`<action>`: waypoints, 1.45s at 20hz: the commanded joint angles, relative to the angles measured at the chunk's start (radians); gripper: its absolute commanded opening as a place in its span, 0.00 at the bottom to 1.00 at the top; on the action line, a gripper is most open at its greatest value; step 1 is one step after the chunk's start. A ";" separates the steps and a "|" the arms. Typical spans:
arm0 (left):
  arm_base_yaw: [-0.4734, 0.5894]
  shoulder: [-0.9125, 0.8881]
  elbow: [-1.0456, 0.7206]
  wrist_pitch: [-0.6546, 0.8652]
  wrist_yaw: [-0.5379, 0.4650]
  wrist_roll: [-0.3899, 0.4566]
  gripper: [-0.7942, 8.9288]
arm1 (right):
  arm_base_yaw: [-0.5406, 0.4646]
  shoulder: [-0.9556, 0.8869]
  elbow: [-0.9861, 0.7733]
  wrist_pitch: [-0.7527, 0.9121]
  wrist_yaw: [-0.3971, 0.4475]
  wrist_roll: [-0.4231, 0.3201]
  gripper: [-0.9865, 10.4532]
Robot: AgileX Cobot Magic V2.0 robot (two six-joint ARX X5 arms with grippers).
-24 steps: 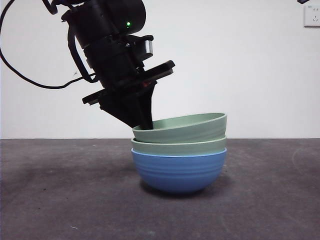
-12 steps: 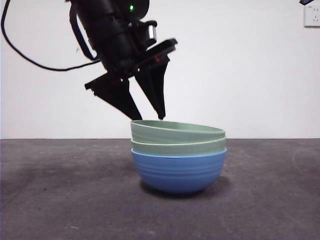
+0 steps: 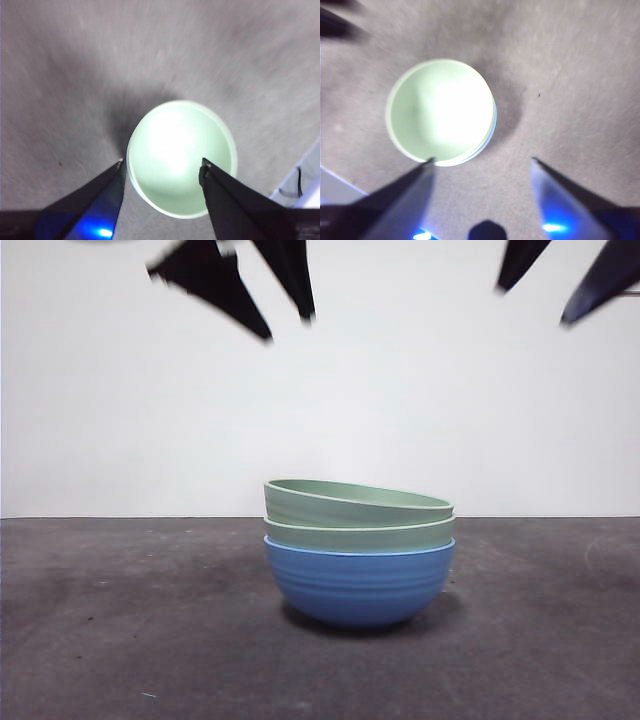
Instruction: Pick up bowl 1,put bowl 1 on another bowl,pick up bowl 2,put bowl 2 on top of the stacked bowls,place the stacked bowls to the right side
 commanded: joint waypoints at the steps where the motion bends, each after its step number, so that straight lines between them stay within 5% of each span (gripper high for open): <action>1: -0.002 -0.065 0.000 -0.027 -0.004 0.019 0.34 | -0.009 0.097 -0.001 0.039 -0.006 0.015 0.45; 17: -0.002 -0.315 0.000 -0.130 -0.031 0.044 0.34 | -0.076 0.623 -0.001 0.259 -0.193 0.126 0.43; 21: -0.002 -0.315 0.000 -0.130 -0.031 0.045 0.34 | -0.076 0.632 -0.001 0.263 -0.200 0.124 0.21; 26: -0.002 -0.315 0.000 -0.130 -0.031 0.045 0.34 | -0.076 0.632 -0.001 0.263 -0.244 0.117 0.08; 29: -0.002 -0.315 0.000 -0.130 -0.031 0.045 0.34 | -0.076 0.632 -0.001 0.263 -0.244 0.117 0.08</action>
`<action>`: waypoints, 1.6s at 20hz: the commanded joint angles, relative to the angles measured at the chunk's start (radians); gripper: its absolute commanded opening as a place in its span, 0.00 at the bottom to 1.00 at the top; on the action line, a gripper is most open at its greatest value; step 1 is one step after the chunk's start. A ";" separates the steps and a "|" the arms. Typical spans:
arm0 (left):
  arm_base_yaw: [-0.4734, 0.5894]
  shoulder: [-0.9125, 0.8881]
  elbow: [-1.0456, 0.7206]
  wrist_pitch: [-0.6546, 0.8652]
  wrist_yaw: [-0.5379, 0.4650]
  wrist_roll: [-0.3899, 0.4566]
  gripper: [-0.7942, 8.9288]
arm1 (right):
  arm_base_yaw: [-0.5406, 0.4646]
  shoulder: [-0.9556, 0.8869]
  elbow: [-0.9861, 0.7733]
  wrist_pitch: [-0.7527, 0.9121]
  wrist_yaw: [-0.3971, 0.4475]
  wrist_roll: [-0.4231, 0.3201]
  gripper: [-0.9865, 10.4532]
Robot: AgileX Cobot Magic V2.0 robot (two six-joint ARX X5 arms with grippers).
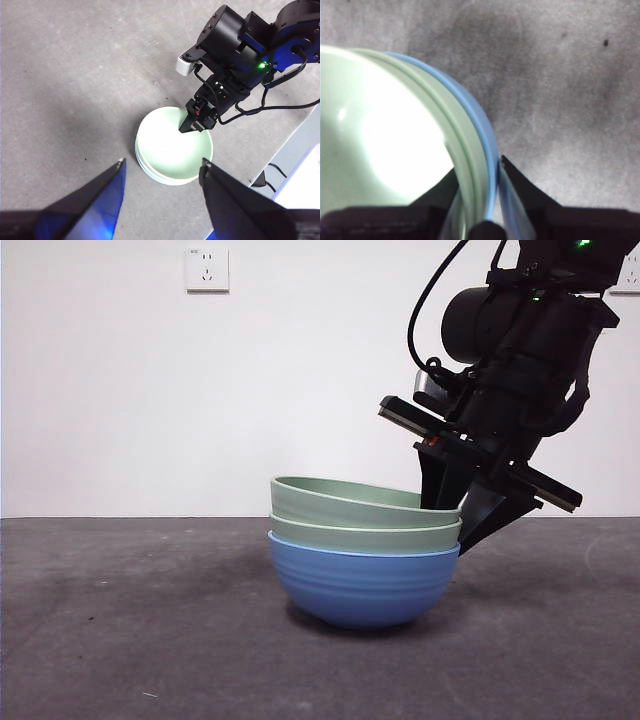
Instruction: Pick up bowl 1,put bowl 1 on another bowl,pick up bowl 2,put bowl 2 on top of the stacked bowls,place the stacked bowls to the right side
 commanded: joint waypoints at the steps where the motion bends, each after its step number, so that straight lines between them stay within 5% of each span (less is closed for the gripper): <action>1: -0.002 0.002 0.000 0.002 -0.002 0.012 0.34 | 0.002 0.010 -0.002 -0.004 0.006 -0.002 0.08; 10: -0.002 0.002 0.000 0.003 -0.002 0.022 0.34 | -0.038 -0.122 -0.002 0.043 0.014 -0.009 0.08; 23: -0.002 0.002 0.000 0.002 0.001 0.031 0.34 | -0.397 -0.107 -0.002 0.073 0.017 -0.019 0.08; 32: -0.002 0.002 0.000 -0.002 0.002 0.026 0.34 | -0.412 -0.005 -0.002 0.071 0.069 -0.040 0.08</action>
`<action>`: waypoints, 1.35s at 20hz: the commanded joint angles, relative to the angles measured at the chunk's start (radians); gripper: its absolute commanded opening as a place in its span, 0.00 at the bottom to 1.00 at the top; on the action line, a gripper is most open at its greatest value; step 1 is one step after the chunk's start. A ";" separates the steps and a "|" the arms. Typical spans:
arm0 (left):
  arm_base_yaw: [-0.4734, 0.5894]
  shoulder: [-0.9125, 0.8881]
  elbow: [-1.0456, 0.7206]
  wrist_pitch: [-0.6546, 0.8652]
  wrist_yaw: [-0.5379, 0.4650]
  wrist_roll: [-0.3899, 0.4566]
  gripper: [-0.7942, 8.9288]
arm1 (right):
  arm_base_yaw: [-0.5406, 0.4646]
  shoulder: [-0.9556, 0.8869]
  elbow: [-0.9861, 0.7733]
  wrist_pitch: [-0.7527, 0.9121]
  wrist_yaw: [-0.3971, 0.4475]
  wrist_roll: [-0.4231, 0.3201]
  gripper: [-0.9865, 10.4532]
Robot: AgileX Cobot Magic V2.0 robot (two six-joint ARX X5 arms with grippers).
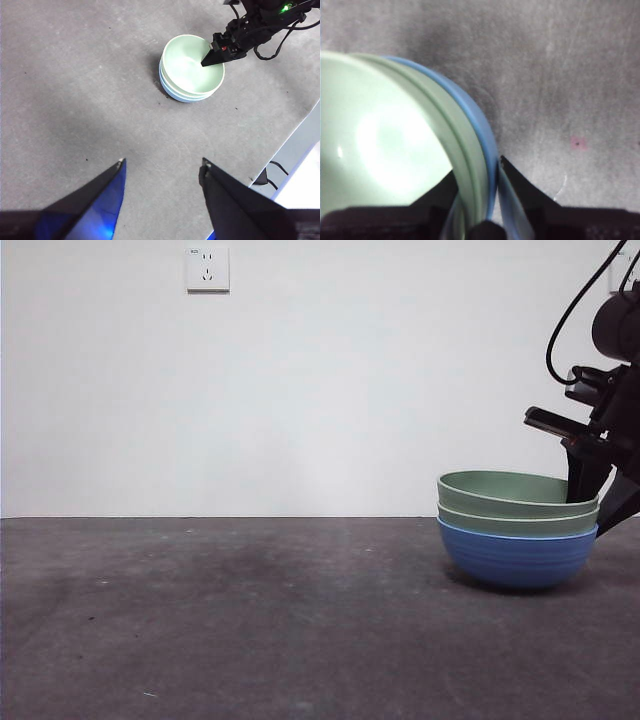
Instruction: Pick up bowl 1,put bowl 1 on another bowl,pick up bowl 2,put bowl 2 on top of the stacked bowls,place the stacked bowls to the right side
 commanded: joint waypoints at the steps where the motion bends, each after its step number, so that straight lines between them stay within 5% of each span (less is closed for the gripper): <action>1: -0.002 0.002 0.000 0.001 0.001 0.009 0.34 | 0.000 0.019 -0.002 0.003 0.022 -0.022 0.08; 5: -0.002 0.002 0.000 0.001 0.001 0.004 0.34 | 0.000 0.025 -0.002 -0.013 0.039 -0.042 0.10; 9: -0.002 0.002 0.000 0.001 0.001 0.003 0.34 | 0.000 0.025 -0.002 -0.013 0.035 -0.042 0.29; 20: -0.002 0.002 0.000 -0.007 0.001 0.004 0.34 | -0.001 -0.102 -0.002 -0.026 0.036 -0.057 0.29; 27: -0.002 0.002 0.000 -0.008 0.002 0.020 0.34 | 0.032 -0.436 -0.002 -0.314 0.035 -0.133 0.29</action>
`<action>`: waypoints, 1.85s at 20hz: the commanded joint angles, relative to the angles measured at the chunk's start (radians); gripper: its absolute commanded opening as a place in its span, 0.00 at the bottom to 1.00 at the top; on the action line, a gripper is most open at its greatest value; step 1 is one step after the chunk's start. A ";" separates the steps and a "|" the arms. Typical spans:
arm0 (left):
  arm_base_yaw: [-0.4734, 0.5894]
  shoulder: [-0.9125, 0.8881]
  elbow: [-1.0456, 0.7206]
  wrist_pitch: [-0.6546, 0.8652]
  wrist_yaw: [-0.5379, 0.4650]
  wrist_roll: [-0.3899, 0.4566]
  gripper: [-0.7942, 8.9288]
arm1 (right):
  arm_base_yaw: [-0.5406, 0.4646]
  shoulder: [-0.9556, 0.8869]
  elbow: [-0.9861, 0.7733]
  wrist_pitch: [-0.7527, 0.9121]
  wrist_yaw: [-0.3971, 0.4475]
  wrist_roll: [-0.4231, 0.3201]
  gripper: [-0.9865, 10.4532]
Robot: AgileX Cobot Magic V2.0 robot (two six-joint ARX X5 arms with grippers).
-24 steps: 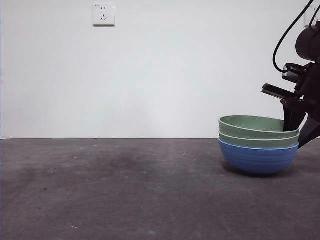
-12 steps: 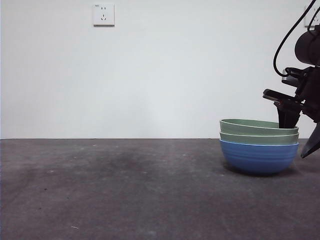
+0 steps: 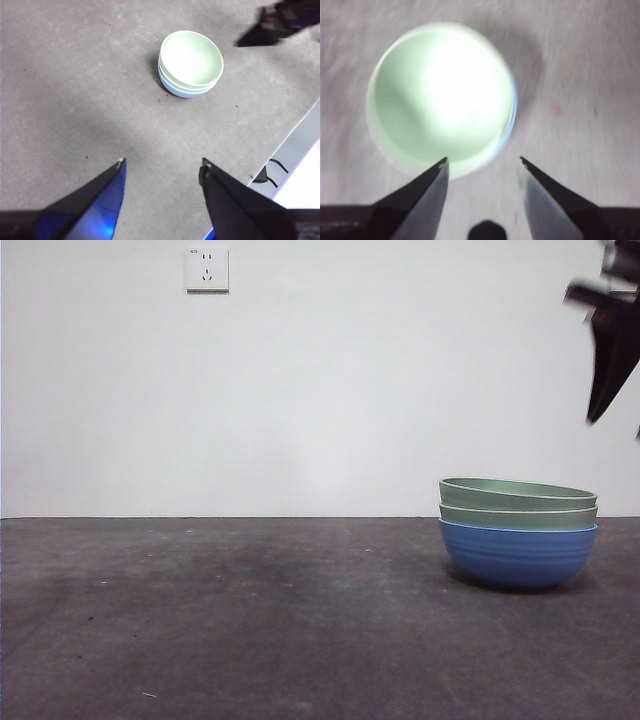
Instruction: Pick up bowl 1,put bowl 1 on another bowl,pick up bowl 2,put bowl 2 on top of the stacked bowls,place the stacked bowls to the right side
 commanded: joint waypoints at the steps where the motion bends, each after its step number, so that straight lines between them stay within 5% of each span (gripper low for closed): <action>1: -0.002 0.002 0.000 -0.002 0.002 0.022 0.34 | 0.039 -0.113 -0.002 -0.100 -0.002 -0.045 0.29; 9: -0.002 0.002 0.000 -0.070 0.003 0.025 0.34 | 0.152 -0.380 -0.002 -0.348 0.002 -0.053 0.27; 10: -0.002 0.002 0.000 -0.072 0.003 0.028 0.33 | 0.158 -0.390 -0.002 -0.362 0.001 -0.055 0.20; 13: -0.002 0.002 0.000 -0.086 0.004 0.048 0.08 | 0.169 -0.397 -0.002 -0.391 -0.001 -0.094 0.07; 33: 0.008 -0.014 0.000 -0.086 -0.005 0.051 0.08 | 0.167 -0.397 -0.002 -0.390 0.006 -0.095 0.09; 37: 0.129 -0.108 -0.008 0.116 -0.018 0.180 0.08 | 0.167 -0.397 -0.002 -0.390 0.006 -0.095 0.09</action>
